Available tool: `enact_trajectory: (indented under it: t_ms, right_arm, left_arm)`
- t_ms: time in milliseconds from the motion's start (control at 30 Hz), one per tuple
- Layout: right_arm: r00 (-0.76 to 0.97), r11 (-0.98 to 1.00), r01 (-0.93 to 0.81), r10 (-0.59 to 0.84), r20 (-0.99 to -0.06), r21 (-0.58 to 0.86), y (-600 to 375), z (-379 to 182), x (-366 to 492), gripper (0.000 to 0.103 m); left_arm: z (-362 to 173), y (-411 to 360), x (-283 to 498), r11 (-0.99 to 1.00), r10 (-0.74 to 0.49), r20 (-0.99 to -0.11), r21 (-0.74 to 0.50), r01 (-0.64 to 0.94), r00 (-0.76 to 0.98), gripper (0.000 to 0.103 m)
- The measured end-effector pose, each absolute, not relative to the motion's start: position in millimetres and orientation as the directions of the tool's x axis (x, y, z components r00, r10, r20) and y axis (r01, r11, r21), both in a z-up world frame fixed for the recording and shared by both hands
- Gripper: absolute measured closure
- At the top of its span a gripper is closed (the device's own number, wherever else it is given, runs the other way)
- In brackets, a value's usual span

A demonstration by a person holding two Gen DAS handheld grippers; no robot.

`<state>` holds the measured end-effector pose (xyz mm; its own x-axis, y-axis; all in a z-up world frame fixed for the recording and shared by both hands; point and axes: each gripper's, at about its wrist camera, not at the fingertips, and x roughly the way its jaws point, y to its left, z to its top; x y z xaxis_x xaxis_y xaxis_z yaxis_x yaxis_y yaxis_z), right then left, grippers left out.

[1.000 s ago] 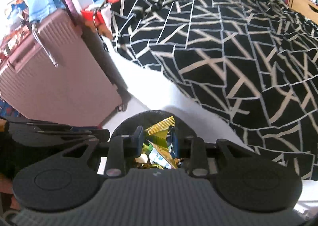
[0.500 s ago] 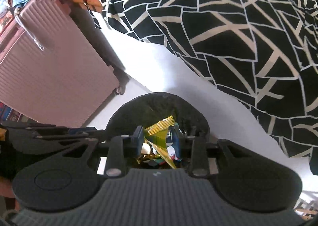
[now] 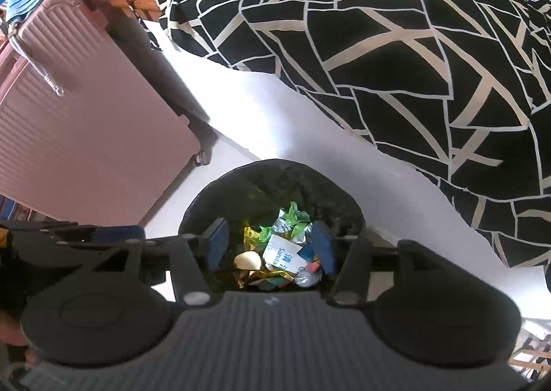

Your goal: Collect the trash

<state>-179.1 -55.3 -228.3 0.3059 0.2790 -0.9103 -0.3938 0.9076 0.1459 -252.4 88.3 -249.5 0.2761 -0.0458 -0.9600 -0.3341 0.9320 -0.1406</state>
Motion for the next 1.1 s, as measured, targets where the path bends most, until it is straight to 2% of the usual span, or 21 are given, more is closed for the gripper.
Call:
enact_trajectory:
  t_ms: [67, 267, 700, 967, 1100]
  right_arm:
    - [0.312, 0.912, -0.386, 0.271, -0.911, 0.139, -56, -229, -179, 0.034]
    - [0.323, 0.924, -0.356, 0.261, -0.910, 0.139, -60, -227, -176, 0.031]
    - [0.339, 0.932, -0.334, 0.256, -0.905, 0.138, -62, -225, -175, 0.027]
    - [0.350, 0.940, -0.315, 0.244, -0.904, 0.132, -63, -225, -176, 0.025]
    - [0.354, 0.941, -0.312, 0.243, -0.903, 0.131, -63, -224, -177, 0.025]
  left_arm:
    - [-251, 87, -251, 0.935, -0.044, -0.963, -0.133, -0.330, 0.266, 0.045]
    - [-257, 83, -246, 0.932, -0.056, -0.971, -0.135, -0.337, 0.234, 0.039]
    - [-267, 76, -245, 0.931, -0.080, -0.973, -0.150, -0.333, 0.215, 0.038]
    - [-269, 72, -244, 0.933, -0.090, -0.974, -0.155, -0.324, 0.209, 0.028]
    - [-270, 72, -244, 0.931, -0.101, -0.976, -0.161, -0.327, 0.195, 0.027]
